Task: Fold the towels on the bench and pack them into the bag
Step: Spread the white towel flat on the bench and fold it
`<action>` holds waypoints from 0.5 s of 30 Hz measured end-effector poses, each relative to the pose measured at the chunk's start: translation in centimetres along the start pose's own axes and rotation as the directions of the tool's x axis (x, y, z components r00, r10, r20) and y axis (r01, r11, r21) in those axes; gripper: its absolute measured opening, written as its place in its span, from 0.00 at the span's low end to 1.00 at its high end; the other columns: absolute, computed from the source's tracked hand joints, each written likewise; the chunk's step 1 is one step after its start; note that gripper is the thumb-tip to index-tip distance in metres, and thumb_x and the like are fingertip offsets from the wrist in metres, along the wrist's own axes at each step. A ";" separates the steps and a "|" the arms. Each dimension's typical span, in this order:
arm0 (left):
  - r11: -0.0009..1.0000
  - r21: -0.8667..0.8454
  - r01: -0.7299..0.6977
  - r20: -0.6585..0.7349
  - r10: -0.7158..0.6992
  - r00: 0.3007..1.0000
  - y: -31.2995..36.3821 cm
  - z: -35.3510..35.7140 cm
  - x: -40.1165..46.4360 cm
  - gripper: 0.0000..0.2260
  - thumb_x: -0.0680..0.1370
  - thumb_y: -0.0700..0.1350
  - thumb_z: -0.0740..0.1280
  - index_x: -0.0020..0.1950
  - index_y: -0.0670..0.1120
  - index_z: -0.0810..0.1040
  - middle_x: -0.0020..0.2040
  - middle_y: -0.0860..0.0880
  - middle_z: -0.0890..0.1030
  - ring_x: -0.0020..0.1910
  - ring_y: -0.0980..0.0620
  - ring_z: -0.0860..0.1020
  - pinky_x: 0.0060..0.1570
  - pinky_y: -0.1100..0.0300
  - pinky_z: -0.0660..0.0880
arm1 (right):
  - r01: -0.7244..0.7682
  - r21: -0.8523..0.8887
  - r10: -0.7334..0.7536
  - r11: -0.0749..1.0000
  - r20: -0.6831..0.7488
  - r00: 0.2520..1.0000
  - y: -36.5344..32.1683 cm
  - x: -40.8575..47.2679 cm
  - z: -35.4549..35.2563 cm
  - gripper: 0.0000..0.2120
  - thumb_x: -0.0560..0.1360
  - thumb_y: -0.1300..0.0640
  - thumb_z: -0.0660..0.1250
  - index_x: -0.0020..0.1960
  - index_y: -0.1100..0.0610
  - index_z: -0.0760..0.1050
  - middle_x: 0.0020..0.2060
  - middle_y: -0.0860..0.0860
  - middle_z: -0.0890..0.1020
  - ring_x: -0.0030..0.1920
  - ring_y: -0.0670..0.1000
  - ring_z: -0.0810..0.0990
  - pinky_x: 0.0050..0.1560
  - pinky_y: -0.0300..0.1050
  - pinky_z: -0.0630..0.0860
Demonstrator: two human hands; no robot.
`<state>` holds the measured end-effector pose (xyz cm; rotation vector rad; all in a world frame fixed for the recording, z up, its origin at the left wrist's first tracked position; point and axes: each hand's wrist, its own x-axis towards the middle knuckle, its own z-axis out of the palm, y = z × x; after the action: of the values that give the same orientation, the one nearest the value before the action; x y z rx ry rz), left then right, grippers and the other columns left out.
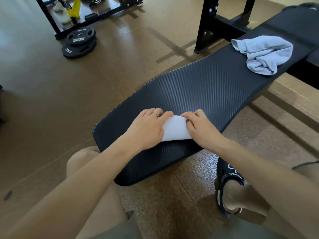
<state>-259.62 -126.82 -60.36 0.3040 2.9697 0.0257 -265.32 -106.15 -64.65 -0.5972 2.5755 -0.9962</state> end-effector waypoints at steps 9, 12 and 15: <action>0.990 0.134 -0.047 -0.112 0.062 0.992 3.9 3.9 -3.5 0.32 0.75 0.59 0.62 0.77 0.49 0.64 0.72 0.44 0.72 0.68 0.42 0.72 0.73 0.46 0.65 | -0.046 0.015 0.046 0.999 -0.010 0.999 0.1 -4.8 -0.1 0.18 0.85 0.49 0.52 0.74 0.48 0.67 0.57 0.51 0.68 0.51 0.50 0.74 0.55 0.50 0.75; 0.995 0.099 0.022 -0.166 -0.006 0.986 5.4 4.0 -3.4 0.30 0.74 0.56 0.65 0.74 0.47 0.68 0.62 0.45 0.78 0.57 0.42 0.78 0.61 0.49 0.73 | 0.102 -0.354 -0.140 0.930 -0.083 0.987 0.2 -6.5 -0.4 0.27 0.82 0.42 0.55 0.79 0.49 0.61 0.69 0.55 0.67 0.65 0.57 0.71 0.68 0.56 0.70; 0.995 0.104 -0.004 -0.178 0.022 0.984 6.0 3.7 -3.8 0.30 0.74 0.55 0.67 0.75 0.49 0.66 0.56 0.48 0.78 0.51 0.46 0.79 0.50 0.53 0.75 | 0.376 -0.644 -0.412 0.666 0.102 0.905 0.4 -7.8 -0.5 0.39 0.74 0.42 0.64 0.79 0.57 0.61 0.77 0.57 0.65 0.76 0.59 0.64 0.79 0.57 0.58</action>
<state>-254.14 -121.73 -63.25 0.3518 3.1535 -0.1047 -258.89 -101.80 -63.54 -1.3758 2.8817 -0.1431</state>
